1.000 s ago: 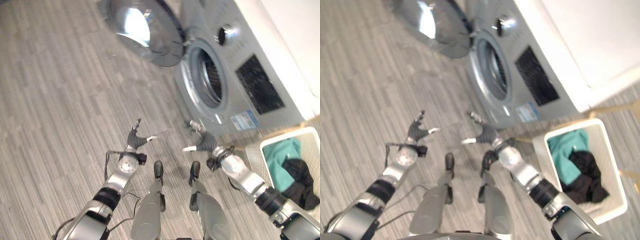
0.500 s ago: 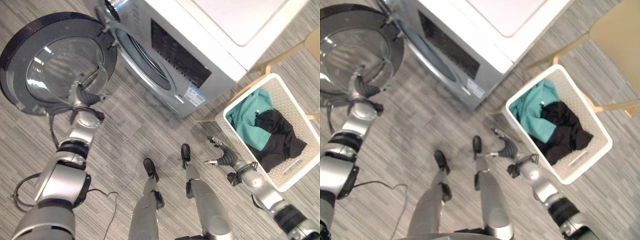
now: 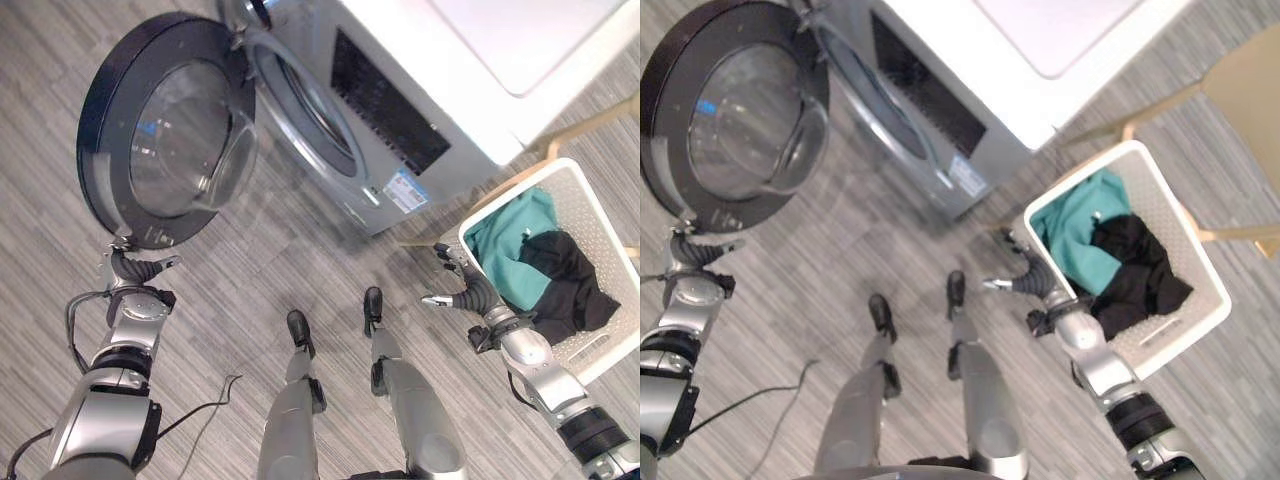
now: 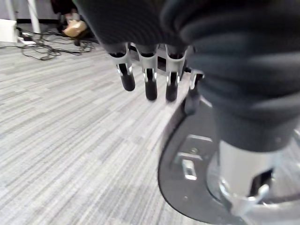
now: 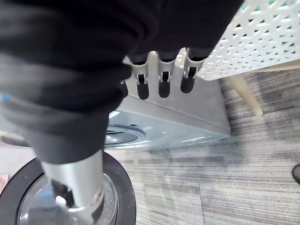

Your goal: Grab the laundry basket,head to the washer,open it,put in the laundry and shut it.

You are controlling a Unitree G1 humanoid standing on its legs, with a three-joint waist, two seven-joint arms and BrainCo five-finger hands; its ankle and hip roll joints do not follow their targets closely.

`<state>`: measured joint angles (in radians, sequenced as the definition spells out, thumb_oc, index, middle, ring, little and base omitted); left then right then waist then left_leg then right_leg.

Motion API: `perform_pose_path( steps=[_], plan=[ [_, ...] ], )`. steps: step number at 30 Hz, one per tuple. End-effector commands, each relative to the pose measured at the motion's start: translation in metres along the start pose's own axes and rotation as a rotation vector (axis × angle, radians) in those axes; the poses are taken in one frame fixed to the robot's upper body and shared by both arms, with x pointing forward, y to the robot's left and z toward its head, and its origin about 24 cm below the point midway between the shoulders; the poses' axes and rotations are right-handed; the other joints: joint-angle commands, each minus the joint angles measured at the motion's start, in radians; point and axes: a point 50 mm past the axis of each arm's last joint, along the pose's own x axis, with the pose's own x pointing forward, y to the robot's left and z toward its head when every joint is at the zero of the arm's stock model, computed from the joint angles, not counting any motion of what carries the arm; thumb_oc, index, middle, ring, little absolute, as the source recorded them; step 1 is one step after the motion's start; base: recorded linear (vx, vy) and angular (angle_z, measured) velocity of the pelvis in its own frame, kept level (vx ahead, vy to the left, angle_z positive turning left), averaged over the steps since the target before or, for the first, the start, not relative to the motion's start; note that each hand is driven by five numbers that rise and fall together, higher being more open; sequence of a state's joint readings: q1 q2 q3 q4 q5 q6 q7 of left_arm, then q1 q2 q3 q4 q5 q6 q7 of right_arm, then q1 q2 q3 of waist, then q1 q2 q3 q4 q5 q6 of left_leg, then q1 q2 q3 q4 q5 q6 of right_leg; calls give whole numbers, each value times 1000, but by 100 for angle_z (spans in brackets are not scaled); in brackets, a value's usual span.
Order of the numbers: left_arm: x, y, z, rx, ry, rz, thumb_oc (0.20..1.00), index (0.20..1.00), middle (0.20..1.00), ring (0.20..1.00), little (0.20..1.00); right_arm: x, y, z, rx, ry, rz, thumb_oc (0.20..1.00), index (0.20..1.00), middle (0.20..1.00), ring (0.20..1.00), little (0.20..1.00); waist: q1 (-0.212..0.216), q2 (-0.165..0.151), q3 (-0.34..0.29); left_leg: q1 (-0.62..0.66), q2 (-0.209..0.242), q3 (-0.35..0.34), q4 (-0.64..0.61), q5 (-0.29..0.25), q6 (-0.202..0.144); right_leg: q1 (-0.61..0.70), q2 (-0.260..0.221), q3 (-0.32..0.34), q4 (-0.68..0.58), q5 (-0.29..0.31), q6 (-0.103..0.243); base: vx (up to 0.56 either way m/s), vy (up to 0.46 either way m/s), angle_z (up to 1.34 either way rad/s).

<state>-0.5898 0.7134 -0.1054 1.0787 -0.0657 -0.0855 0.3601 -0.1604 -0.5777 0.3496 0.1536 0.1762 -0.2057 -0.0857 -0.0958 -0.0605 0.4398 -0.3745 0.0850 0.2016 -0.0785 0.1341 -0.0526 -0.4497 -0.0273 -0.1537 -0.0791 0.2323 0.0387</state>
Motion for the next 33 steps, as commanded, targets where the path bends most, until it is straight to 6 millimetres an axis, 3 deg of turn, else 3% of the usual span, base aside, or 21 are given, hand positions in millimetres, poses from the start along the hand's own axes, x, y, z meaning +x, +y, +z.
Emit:
perform_pose_path(
  steps=[1,4,8,10,11,13,15,18,20,21,24,25,26,27,28,30,31,32,33],
  plan=[
    [14,46,16,18,-52,160,1000,1000,1000,1000,1000,-2,6,19,81,-128,-25,1000,1000,1000,1000,1000,10,-75,-19,-30,-30,-43,221,-174,5,33,-114,-3,58,-82,129,-10,15,23],
    [15,51,16,22,-56,176,1000,1000,1000,1000,1000,-1,9,21,85,-135,-9,1000,1000,1000,1000,1000,19,-79,-19,-24,-30,-47,226,-179,4,46,-116,-4,58,-85,128,-10,16,15],
    [11,37,23,-8,-101,132,1000,1000,1000,1000,1000,-1,12,21,88,-134,5,1000,1000,1000,1000,1000,27,-78,-26,1,-34,-45,224,-187,7,68,-118,1,61,-92,127,-9,24,8],
    [-1,9,29,-64,-170,39,1000,1000,1000,1000,1000,0,12,21,82,-129,-1,1000,1000,1000,1000,1000,32,-73,-38,31,-37,-37,222,-197,9,87,-121,9,66,-99,125,4,36,-1],
    [-1,9,28,-63,-169,38,1000,1000,1000,1000,1000,0,12,21,82,-128,0,1000,1000,1000,1000,1000,32,-73,-38,32,-36,-36,221,-197,9,88,-121,10,66,-100,125,9,32,-6],
    [-18,-16,24,-128,-199,-44,1000,1000,1000,1000,1000,-1,9,20,84,-119,-14,1000,1000,1000,1000,1000,35,-69,-51,64,-37,-27,219,-210,13,108,-119,21,66,-106,123,38,42,-10],
    [-47,-51,17,-203,-227,-151,1000,1000,1000,1000,1000,-4,6,16,80,-100,-38,1000,1000,1000,1000,1000,35,-63,-76,117,-41,-6,214,-229,19,139,-116,41,64,-114,121,70,67,-36],
    [-81,-80,9,-300,-231,-262,1000,1000,1000,1000,1000,-8,0,10,72,-72,-73,1000,1000,1000,1000,1000,34,-50,-108,176,-49,16,201,-242,27,178,-110,61,57,-120,122,67,41,-34],
    [-100,-94,-2,-319,-204,-351,1000,1000,1000,1000,1000,-12,-4,6,49,-52,-99,1000,1000,1000,1000,1000,27,-38,-133,210,-52,32,189,-246,32,197,-109,73,55,-126,123,76,24,-25],
    [-113,-103,-17,-286,-167,-423,1000,1000,1000,1000,1000,-17,-9,2,5,-30,-127,1000,1000,1000,1000,1000,18,-25,-156,243,-58,43,181,-251,38,219,-110,83,54,-132,122,56,18,-31],
    [-125,-114,-34,-248,-105,-490,1000,1000,1000,1000,1000,-21,-14,2,-42,-29,-157,1000,1000,1000,1000,1000,6,-17,-175,276,-60,59,171,-256,44,229,-106,101,61,-141,122,56,14,-28],
    [-135,-118,-56,-176,-37,-538,1000,1000,1000,1000,1000,-23,-19,2,-98,-27,-188,1000,1000,1000,1000,1000,-5,-3,-181,312,-56,89,162,-259,48,230,-95,108,87,-153,122,28,14,-33],
    [-141,-121,-69,-153,16,-557,1000,1000,1000,1000,1000,-22,-20,3,-132,-28,-197,1000,1000,1000,1000,1000,-5,8,-184,338,-48,114,152,-263,48,232,-89,94,104,-163,124,50,-18,-48],
    [-149,-121,-89,-97,84,-579,1000,1000,1000,1000,1000,-20,-21,4,-178,-33,-196,1000,1000,1000,1000,1000,-1,19,-192,374,-35,161,132,-259,42,229,-103,11,130,-167,126,39,-41,-61],
    [-149,-121,-89,-97,84,-579,1000,1000,1000,1000,1000,-20,-21,4,-179,-33,-196,1000,1000,1000,1000,1000,0,20,-191,376,-35,161,131,-258,42,230,-103,11,131,-168,126,131,-52,-127],
    [-160,-122,-112,-52,172,-613,1000,1000,1000,1000,1000,-20,-22,6,-241,-39,-184,1000,1000,1000,1000,1000,14,37,-211,426,-8,197,106,-269,22,257,-130,-133,144,-199,130,165,-154,-162],
    [-173,-121,-133,-1,250,-656,1000,1000,1000,1000,1000,-21,-25,6,-310,-35,-170,1000,1000,1000,1000,1000,7,38,-235,450,8,232,104,-263,10,268,-134,-171,142,-212,122,230,-344,-132],
    [-184,-121,-151,31,328,-681,1000,1000,1000,1000,1000,-24,-31,4,-378,-20,-154,1000,1000,1000,1000,1000,-4,41,-255,461,24,246,131,-265,-3,290,-118,-149,122,-224,114,256,-352,-89],
    [-189,-122,-156,42,356,-694,1000,1000,1000,1000,1000,-25,-32,3,-397,-16,-146,1000,1000,1000,1000,1000,-9,42,-260,459,38,253,161,-266,-14,301,-107,-137,112,-231,105,213,-302,-114]
  ],
)
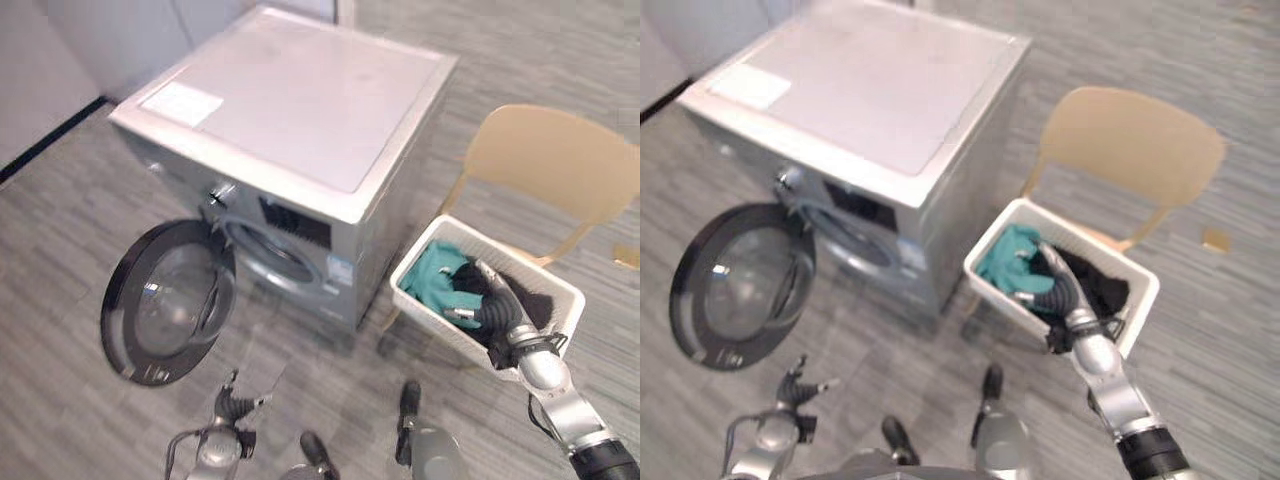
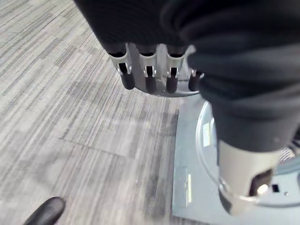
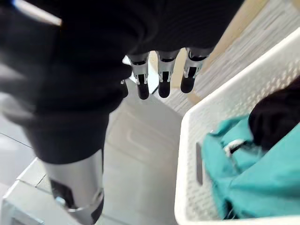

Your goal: Grab the laundry basket,head to the washer,open it,put in the laundry and shut it.

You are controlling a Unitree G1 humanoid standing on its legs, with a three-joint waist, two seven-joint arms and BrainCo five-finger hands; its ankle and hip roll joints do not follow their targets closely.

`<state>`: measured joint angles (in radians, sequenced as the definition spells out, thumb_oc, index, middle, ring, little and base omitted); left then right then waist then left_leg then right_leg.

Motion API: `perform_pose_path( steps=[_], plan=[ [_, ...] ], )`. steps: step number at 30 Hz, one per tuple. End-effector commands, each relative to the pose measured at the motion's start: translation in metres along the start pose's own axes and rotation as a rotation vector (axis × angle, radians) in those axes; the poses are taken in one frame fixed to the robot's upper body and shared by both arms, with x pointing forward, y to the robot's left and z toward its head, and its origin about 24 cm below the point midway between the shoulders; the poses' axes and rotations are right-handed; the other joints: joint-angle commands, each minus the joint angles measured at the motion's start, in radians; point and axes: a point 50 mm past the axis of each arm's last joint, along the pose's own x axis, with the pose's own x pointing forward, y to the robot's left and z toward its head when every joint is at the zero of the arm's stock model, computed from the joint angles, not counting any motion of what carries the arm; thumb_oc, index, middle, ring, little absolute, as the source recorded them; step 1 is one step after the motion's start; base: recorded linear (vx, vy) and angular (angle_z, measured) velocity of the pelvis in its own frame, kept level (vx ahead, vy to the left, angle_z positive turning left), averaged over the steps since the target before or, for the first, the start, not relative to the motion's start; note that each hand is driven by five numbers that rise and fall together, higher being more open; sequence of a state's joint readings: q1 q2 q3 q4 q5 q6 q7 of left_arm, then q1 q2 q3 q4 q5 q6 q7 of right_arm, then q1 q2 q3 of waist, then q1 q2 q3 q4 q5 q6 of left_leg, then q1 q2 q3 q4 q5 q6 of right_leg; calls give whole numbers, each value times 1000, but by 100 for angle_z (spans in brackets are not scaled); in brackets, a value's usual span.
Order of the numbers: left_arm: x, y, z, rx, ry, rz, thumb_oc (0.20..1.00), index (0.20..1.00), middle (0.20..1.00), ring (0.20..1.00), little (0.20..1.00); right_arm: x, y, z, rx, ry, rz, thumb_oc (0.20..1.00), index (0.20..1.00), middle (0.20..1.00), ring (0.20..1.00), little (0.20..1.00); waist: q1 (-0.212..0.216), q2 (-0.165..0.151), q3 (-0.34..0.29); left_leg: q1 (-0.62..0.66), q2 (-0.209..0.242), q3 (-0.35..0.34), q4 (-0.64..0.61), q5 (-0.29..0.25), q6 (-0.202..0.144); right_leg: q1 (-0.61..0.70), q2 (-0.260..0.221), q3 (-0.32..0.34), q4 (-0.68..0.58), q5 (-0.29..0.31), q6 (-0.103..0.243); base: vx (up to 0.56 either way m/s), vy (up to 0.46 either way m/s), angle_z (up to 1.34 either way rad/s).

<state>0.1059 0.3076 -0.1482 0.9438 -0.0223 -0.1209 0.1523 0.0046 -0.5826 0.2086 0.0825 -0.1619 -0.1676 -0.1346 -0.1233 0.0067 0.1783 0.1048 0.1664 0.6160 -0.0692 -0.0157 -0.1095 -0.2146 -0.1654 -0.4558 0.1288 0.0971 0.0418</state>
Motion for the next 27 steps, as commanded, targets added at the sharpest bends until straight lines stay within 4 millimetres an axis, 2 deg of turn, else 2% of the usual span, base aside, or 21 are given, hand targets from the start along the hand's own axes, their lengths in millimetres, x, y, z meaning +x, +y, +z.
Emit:
perform_pose_path(
  steps=[1,3,4,5,7,9,10,13,18,25,27],
  plan=[
    [11,4,35,54,-109,-15,1000,1000,1000,1000,1000,8,-23,15,-110,-96,-73,1000,1000,1000,1000,1000,16,-24,1,-28,-23,-158,206,-108,34,81,44,177,-106,-102,92,124,-247,-90],
    [10,-3,33,60,-105,-43,1000,1000,1000,1000,1000,10,-25,17,-156,-111,-39,1000,1000,1000,1000,1000,15,-18,8,-45,14,-165,313,-85,17,104,73,204,-122,-114,65,137,-232,-92],
    [9,-11,34,61,-111,-67,1000,1000,1000,1000,1000,16,-23,17,-196,-113,2,1000,1000,1000,1000,1000,25,-14,13,-77,32,-219,397,-28,-7,124,103,229,-139,-127,44,96,-221,-67],
    [9,-17,40,55,-136,-89,1000,1000,1000,1000,1000,20,-22,17,-228,-110,41,1000,1000,1000,1000,1000,52,-33,28,-153,-7,-316,423,-17,26,125,97,247,-144,-118,30,85,-187,-89],
    [8,-26,44,62,-145,-124,1000,1000,1000,1000,1000,33,-20,17,-283,-109,82,1000,1000,1000,1000,1000,95,-54,51,-275,-66,-412,351,-60,43,149,88,281,-152,-128,42,94,-66,-122],
    [9,-26,45,63,-147,-125,1000,1000,1000,1000,1000,37,-19,18,-291,-113,84,1000,1000,1000,1000,1000,105,-55,55,-298,-77,-429,317,-34,38,148,92,290,-155,-127,43,73,10,-54],
    [9,-26,44,66,-143,-126,1000,1000,1000,1000,1000,44,-17,18,-324,-112,103,1000,1000,1000,1000,1000,129,-47,66,-304,-93,-476,261,-11,31,158,110,310,-155,-133,44,75,39,-38],
    [9,-24,38,75,-116,-124,1000,1000,1000,1000,1000,48,-14,15,-357,-99,129,1000,1000,1000,1000,1000,132,-41,55,-273,-99,-487,206,-2,30,158,117,317,-156,-132,50,73,58,-49],
    [11,-16,32,96,-88,-95,1000,1000,1000,1000,1000,58,-7,16,-440,-102,173,1000,1000,1000,1000,1000,143,-29,50,-223,-123,-485,139,-1,53,156,106,325,-143,-131,58,61,124,-24],
    [15,-3,42,108,-118,-46,1000,1000,1000,1000,1000,68,11,26,-409,-128,197,1000,1000,1000,1000,1000,166,-37,63,-214,-143,-488,100,3,72,131,87,321,-134,-116,69,-8,76,28],
    [17,1,51,106,-144,-31,1000,1000,1000,1000,1000,77,21,35,-408,-152,214,1000,1000,1000,1000,1000,186,-46,80,-234,-147,-496,95,9,76,105,80,312,-132,-103,75,-102,12,8]
  ],
)
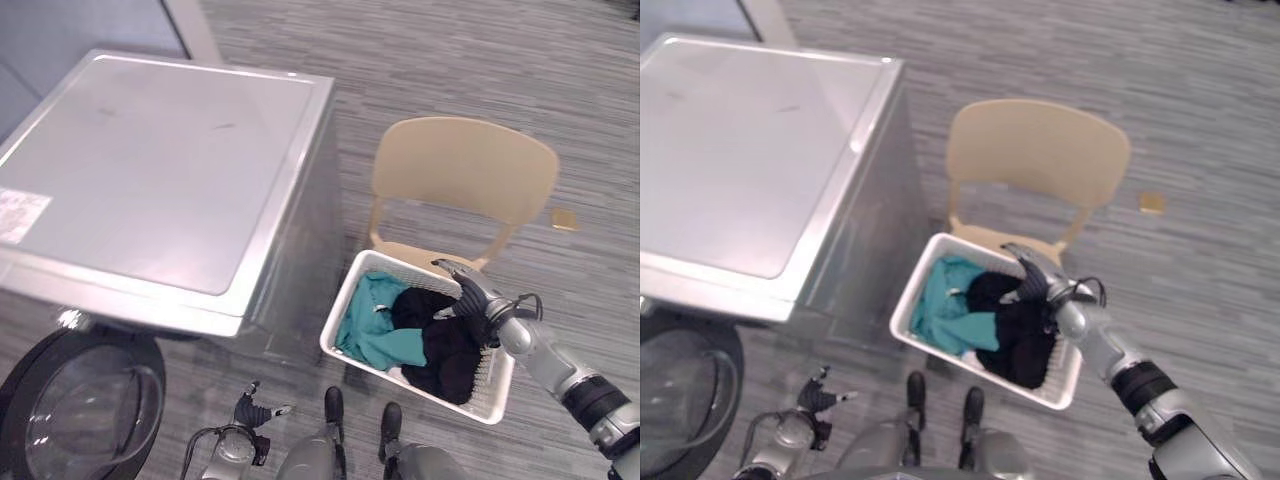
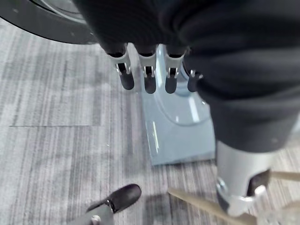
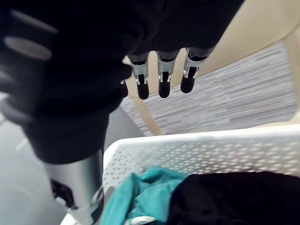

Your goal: Grab the laundry basket,head to the washer,open it,put in the laundry and shut it.

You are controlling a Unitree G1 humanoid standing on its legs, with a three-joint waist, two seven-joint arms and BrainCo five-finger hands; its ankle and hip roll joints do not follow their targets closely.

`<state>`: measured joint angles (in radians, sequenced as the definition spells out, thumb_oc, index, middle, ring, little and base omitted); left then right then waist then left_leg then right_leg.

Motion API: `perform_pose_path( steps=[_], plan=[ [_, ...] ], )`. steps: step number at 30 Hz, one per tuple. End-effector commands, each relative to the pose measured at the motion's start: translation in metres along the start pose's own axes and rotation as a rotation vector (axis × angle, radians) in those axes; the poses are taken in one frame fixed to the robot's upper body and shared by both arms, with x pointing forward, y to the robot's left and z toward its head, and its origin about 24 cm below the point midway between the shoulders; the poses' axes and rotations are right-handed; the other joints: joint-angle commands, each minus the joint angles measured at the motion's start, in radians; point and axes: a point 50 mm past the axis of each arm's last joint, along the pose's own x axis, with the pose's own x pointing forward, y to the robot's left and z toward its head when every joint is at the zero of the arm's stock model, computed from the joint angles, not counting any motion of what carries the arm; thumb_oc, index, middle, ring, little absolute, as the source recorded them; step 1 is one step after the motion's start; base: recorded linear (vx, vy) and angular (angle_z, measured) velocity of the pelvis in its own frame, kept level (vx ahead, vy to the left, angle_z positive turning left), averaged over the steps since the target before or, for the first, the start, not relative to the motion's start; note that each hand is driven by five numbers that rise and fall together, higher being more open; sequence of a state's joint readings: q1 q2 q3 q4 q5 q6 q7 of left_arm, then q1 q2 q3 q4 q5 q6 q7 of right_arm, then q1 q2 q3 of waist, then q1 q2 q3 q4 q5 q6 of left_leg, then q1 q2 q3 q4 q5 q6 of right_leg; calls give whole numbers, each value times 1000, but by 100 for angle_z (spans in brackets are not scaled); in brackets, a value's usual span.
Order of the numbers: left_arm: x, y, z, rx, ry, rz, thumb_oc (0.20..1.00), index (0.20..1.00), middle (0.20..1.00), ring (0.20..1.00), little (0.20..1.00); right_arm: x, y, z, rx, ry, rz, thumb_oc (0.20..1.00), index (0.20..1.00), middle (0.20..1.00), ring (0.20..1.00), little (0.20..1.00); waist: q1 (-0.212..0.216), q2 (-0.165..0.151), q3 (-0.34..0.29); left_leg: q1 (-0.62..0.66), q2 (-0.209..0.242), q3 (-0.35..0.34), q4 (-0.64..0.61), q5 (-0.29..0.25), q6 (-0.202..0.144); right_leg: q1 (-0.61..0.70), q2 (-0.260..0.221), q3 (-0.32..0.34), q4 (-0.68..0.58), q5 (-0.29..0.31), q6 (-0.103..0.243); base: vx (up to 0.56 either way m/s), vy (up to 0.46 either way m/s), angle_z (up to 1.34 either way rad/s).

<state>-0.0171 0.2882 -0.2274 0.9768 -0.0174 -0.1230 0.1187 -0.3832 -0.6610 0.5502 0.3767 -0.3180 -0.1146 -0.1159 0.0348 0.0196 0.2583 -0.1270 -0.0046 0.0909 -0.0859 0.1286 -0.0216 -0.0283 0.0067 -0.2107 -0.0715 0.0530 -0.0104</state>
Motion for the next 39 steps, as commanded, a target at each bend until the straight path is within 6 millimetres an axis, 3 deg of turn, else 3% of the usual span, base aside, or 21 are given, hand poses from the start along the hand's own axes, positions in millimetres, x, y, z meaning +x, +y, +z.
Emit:
perform_pose_path(
  steps=[1,7,16,18,24,25,26,27,33,39],
  plan=[
    [4,18,11,61,-48,54,1000,1000,1000,1000,1000,21,-6,27,-48,-101,-21,1000,1000,1000,1000,1000,33,-61,6,-12,24,27,113,-133,-11,-90,-93,64,69,-56,128,-96,-3,2],
    [9,19,29,65,-102,63,1000,1000,1000,1000,1000,42,-9,31,-112,-69,-40,1000,1000,1000,1000,1000,62,-66,60,-85,20,11,134,-120,-12,-156,-106,51,89,-38,129,-99,-1,14],
    [15,26,59,41,-185,107,1000,1000,1000,1000,1000,70,-40,37,-212,-21,-138,1000,1000,1000,1000,1000,108,-56,151,-222,14,-24,167,-84,-16,-287,-124,19,140,-24,130,-76,10,10],
    [18,29,72,16,-221,125,1000,1000,1000,1000,1000,74,-46,22,-230,86,-160,1000,1000,1000,1000,1000,122,-49,177,-263,6,-38,174,-74,-19,-320,-131,4,148,-21,129,-68,-2,15],
    [20,34,87,4,-254,148,1000,1000,1000,1000,1000,80,-44,11,-185,204,-150,1000,1000,1000,1000,1000,138,-42,207,-309,-1,-56,193,-65,-20,-350,-134,-16,158,-18,126,-47,-30,22],
    [20,34,91,3,-265,148,1000,1000,1000,1000,1000,81,-46,9,-132,237,-165,304,304,304,304,304,145,-39,214,-318,-3,-63,193,-61,-21,-354,-133,-20,157,-18,126,-24,-8,16],
    [20,34,92,4,-268,149,1000,1000,1000,1000,1000,81,-47,8,-95,246,-177,200,200,200,200,200,146,-37,215,-318,-4,-65,192,-60,-21,-357,-133,-20,157,-18,127,-22,-6,15],
    [20,31,90,-6,-267,141,1000,1000,1000,1000,1000,79,-46,13,32,215,-216,200,200,200,200,200,144,-41,211,-309,-6,-66,183,-58,-22,-347,-132,-21,151,-16,129,-1,5,8],
    [18,26,86,-41,-261,127,1000,1000,1000,1000,1000,70,-53,20,191,129,-302,200,200,200,200,200,127,-51,196,-273,-6,-62,160,-65,-20,-318,-131,-19,137,-15,132,0,1,1],
    [15,19,82,-63,-258,96,1000,1000,1000,1000,1000,45,-48,24,456,28,-390,200,200,200,200,200,94,-72,151,-192,1,-41,139,-91,-13,-254,-131,-6,115,-12,140,23,4,-6]
  ],
)
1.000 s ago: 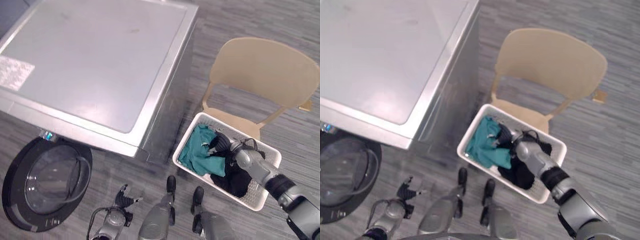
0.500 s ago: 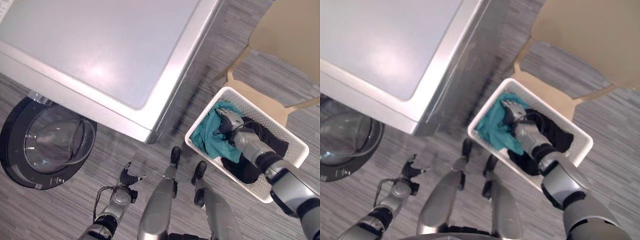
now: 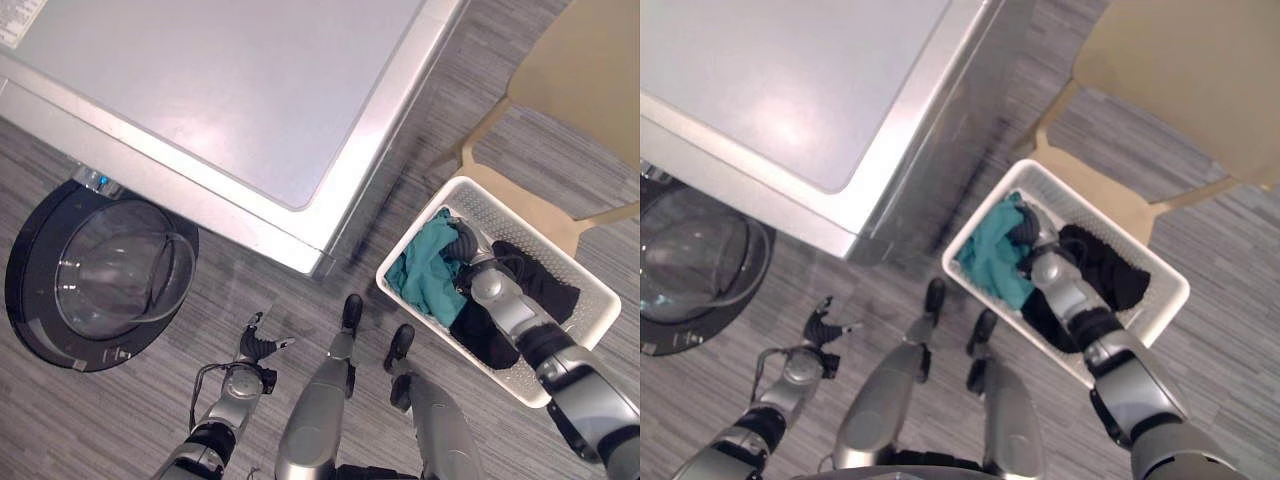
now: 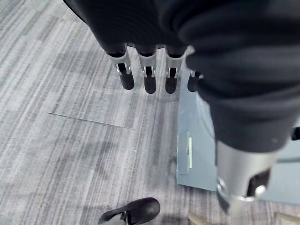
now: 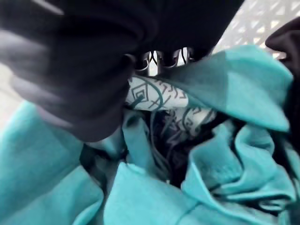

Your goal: Grab the laundry basket,head to the washer,open it,put in the laundry and shut it.

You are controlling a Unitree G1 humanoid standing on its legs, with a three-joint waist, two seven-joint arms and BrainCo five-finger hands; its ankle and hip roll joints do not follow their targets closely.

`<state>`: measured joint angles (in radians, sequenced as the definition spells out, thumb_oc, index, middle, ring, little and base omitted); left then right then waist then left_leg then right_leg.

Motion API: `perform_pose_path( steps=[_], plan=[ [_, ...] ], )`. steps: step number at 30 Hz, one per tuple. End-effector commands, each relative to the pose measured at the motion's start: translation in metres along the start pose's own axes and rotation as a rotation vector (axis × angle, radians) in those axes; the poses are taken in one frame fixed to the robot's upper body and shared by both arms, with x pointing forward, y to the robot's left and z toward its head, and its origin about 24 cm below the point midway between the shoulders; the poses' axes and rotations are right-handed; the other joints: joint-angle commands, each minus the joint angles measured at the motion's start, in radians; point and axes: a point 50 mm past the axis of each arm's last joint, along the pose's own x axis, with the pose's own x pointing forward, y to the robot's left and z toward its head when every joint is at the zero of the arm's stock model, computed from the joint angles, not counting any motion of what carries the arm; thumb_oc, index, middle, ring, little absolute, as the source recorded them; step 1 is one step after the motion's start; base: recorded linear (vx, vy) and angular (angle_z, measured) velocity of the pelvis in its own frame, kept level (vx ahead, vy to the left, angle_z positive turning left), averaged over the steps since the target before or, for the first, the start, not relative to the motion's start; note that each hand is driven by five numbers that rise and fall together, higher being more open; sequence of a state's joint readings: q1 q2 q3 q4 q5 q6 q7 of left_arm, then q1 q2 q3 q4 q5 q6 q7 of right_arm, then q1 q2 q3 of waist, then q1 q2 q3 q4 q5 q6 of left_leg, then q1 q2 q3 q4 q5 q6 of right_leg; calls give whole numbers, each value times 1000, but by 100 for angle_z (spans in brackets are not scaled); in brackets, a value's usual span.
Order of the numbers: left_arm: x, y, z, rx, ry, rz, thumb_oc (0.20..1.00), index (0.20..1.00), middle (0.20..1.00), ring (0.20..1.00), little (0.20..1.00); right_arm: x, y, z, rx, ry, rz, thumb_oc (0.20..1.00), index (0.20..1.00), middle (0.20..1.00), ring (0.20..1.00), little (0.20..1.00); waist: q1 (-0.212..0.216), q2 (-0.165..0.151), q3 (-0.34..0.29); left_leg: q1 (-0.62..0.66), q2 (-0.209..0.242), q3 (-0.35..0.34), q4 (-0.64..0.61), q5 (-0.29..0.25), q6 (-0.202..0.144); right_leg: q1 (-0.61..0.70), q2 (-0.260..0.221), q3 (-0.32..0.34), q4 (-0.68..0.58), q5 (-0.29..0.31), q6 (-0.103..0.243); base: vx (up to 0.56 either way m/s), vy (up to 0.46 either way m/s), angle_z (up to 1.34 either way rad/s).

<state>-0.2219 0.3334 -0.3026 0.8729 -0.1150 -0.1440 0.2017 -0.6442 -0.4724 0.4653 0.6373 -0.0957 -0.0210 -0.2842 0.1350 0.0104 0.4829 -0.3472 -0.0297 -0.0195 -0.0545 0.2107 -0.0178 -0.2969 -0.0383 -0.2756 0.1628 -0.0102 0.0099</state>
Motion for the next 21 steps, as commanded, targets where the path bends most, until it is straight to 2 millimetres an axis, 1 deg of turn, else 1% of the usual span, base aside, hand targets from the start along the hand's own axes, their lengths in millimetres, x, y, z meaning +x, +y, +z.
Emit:
perform_pose_path(
  steps=[1,5,6,7,8,13,14,15,16,17,18,19,20,21],
  plan=[
    [-10,-2,-20,-31,58,0,1000,1000,1000,1000,1000,-11,-4,10,193,-86,-50,200,200,200,200,200,-11,-65,-83,39,27,72,106,-177,-16,26,-87,60,-123,51,120,58,22,-14],
    [-15,1,-27,-45,76,-1,1000,1000,1000,1000,1000,-30,-5,8,374,-117,-70,200,200,200,200,200,-38,-73,-130,105,24,91,89,-195,-8,80,-84,72,-138,49,125,70,32,-8],
    [-17,3,-29,-50,80,3,1000,1000,1000,1000,1000,-35,-6,9,412,-132,-75,200,200,200,200,200,-45,-77,-147,121,24,97,84,-199,-5,92,-84,76,-145,51,126,136,58,-20],
    [-22,7,-35,-60,88,7,1000,1000,1000,1000,1000,-45,-9,9,471,-155,-76,200,200,200,200,200,-57,-81,-176,153,23,108,80,-211,0,118,-82,86,-154,51,130,103,44,-23],
    [-22,7,-35,-59,90,7,1000,1000,1000,1000,1000,-45,-9,9,471,-154,-75,200,200,200,200,200,-56,-81,-177,155,23,108,79,-211,0,119,-82,86,-155,51,130,107,53,-18],
    [-35,15,-48,-88,108,26,1000,1000,1000,1000,1000,-67,-18,19,650,-253,-71,200,200,200,200,200,-79,-87,-239,233,19,143,71,-240,16,163,-73,136,-174,58,141,67,87,-22],
    [-39,17,-50,-91,102,27,1000,1000,1000,1000,1000,-75,-19,25,706,-294,-46,200,200,200,200,200,-82,-86,-249,255,18,153,67,-246,23,166,-72,152,-164,61,147,-5,121,-53],
    [-40,18,-50,-95,97,28,1000,1000,1000,1000,1000,-77,-20,29,720,-317,-37,200,200,200,200,200,-84,-84,-248,264,18,158,62,-245,27,161,-72,159,-149,63,152,-143,83,-65],
    [-38,21,-43,-105,66,35,1000,1000,1000,1000,1000,-80,-19,35,764,-350,-13,200,200,200,200,200,-88,-79,-230,260,24,160,59,-233,31,137,-72,178,-84,65,169,-242,3,-45],
    [-36,24,-35,-103,32,39,1000,1000,1000,1000,1000,-82,-17,36,794,-357,1,200,200,200,200,200,-91,-74,-219,245,29,153,64,-220,33,124,-59,205,-40,48,172,-309,-35,-28],
    [-35,25,-29,-106,4,40,1000,1000,1000,1000,1000,-84,-16,36,816,-360,11,200,200,200,200,200,-94,-66,-214,229,35,144,70,-206,34,118,-45,228,2,13,164,-186,-33,-15],
    [-35,25,-29,-106,4,40,1000,1000,1000,1000,1000,-84,-15,36,816,-360,11,200,200,200,200,200,-94,-66,-215,229,34,144,70,-206,34,118,-45,228,2,13,164,-183,-35,5],
    [-35,27,-23,-105,-23,38,1000,1000,1000,1000,1000,-87,-16,34,819,-358,15,200,200,200,200,200,-96,-59,-213,217,38,131,73,-194,34,127,-33,246,45,-20,152,-221,-100,34],
    [-36,28,-19,-95,-52,23,1000,1000,1000,1000,1000,-93,-19,28,807,-351,7,200,200,200,200,200,-94,-52,-228,196,38,102,71,-171,32,155,-13,273,109,-67,131,-272,-172,54]
  ],
)
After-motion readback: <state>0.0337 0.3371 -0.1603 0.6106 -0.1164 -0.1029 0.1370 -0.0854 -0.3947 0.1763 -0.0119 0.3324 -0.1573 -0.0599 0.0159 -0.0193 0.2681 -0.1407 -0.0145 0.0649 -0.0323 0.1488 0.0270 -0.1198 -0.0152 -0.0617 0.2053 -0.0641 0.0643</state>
